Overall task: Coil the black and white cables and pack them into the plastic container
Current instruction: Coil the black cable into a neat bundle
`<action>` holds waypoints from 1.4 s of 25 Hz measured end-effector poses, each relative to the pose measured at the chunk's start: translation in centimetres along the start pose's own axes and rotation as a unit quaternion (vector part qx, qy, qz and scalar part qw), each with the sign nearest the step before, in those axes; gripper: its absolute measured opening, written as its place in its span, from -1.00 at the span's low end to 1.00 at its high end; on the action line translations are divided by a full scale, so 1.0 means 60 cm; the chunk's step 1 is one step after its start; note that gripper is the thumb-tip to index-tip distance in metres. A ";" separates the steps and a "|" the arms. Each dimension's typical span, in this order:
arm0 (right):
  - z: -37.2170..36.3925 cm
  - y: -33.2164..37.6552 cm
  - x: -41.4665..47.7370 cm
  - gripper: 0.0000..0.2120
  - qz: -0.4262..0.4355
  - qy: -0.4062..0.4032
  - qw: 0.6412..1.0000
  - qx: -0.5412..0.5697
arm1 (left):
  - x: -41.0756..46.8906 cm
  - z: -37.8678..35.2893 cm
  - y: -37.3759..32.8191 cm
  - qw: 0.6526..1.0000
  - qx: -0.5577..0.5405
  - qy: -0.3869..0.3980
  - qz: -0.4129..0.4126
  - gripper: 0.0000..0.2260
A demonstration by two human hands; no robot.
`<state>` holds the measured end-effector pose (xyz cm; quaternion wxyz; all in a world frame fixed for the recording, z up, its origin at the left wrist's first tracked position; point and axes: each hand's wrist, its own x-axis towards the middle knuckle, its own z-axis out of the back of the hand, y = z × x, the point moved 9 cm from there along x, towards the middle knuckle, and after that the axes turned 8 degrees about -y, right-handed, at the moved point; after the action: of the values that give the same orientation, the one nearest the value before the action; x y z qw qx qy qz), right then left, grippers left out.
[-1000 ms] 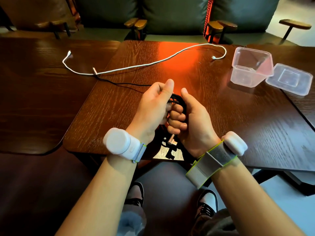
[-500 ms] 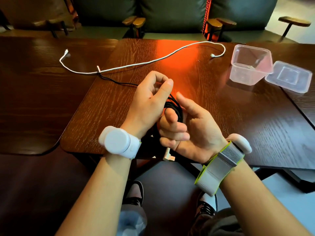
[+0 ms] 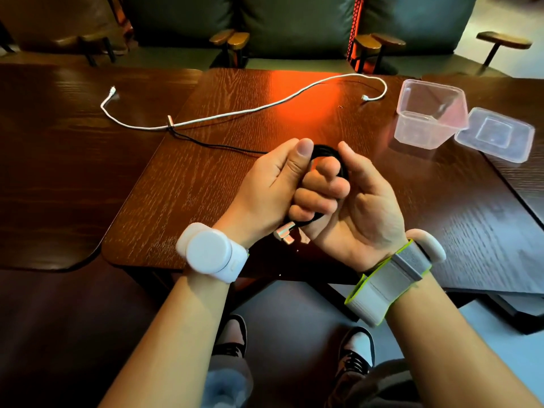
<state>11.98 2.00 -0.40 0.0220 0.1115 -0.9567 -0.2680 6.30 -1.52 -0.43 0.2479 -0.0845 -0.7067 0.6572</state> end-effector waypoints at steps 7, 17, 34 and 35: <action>-0.016 -0.012 0.001 -0.47 -0.028 0.007 0.999 0.017 | -0.003 -0.012 0.026 0.995 -0.031 0.030 0.085 -0.59; 0.018 0.072 -0.006 -0.50 0.178 -0.089 0.970 0.138 | 0.005 0.014 0.017 0.973 0.230 0.002 -0.022 -0.52; 0.060 0.109 -0.010 -0.75 0.244 -0.208 0.742 -0.588 | -0.020 -0.004 -0.076 0.854 0.469 0.032 -0.221 -0.77; 0.065 0.096 -0.007 -0.74 0.208 -0.199 0.737 -0.612 | -0.019 0.005 -0.081 0.860 0.458 0.023 -0.226 -0.78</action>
<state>10.84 8.84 -0.75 -0.0501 -0.1834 -0.5682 -0.8006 8.17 -2.88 4.03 0.4167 0.1851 -0.3198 0.8306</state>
